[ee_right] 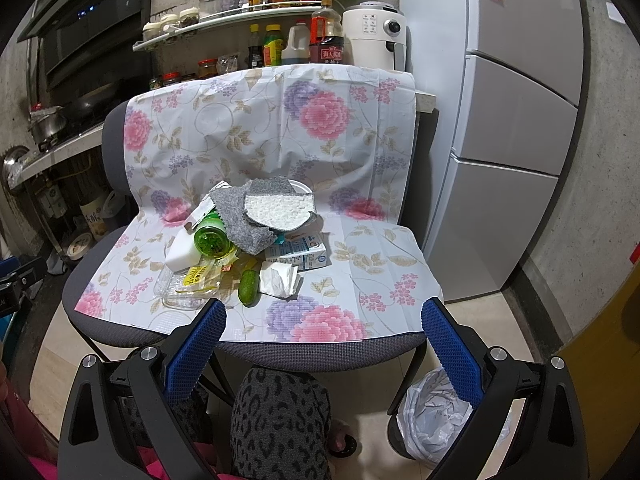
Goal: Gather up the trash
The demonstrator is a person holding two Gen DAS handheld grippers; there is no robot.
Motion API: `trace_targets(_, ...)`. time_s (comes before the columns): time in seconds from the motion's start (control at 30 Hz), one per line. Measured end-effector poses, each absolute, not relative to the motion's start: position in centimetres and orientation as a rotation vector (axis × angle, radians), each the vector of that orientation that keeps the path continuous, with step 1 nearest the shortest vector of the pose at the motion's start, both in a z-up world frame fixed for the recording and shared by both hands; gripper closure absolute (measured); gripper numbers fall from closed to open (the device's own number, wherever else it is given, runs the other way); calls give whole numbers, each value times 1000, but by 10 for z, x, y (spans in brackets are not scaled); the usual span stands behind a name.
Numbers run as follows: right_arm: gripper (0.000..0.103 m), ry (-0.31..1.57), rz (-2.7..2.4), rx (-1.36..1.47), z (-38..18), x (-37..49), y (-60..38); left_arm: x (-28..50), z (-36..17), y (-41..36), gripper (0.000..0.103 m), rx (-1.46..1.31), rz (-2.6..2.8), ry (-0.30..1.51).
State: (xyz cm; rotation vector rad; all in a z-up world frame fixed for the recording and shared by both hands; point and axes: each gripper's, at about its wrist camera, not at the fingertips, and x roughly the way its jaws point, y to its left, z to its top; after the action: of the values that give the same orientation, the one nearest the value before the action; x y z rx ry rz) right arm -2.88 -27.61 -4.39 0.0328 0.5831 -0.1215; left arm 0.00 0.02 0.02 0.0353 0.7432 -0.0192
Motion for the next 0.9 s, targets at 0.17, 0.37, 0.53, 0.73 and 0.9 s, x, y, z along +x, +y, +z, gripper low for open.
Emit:
trace_targets(0.17,6,583,-122,33,-43,-29,-276,2,0,0,7,36,-19,745)
trace_targets(0.37,6,584,-121,33,-43,-29,-276,0,0,0,7,34,-20,744)
trace_targets(0.53,6,585,-121,33,-45,-28,-276,0,0,0,7,34,-20,743)
trace_targets(0.73,6,588,-123,35,-47,-27,-276,1,0,1,7,31,-16,746)
trace_targets(0.9,6,607,-126,26,-50,-19,-279,15,-6,-2,7,21,-6,768)
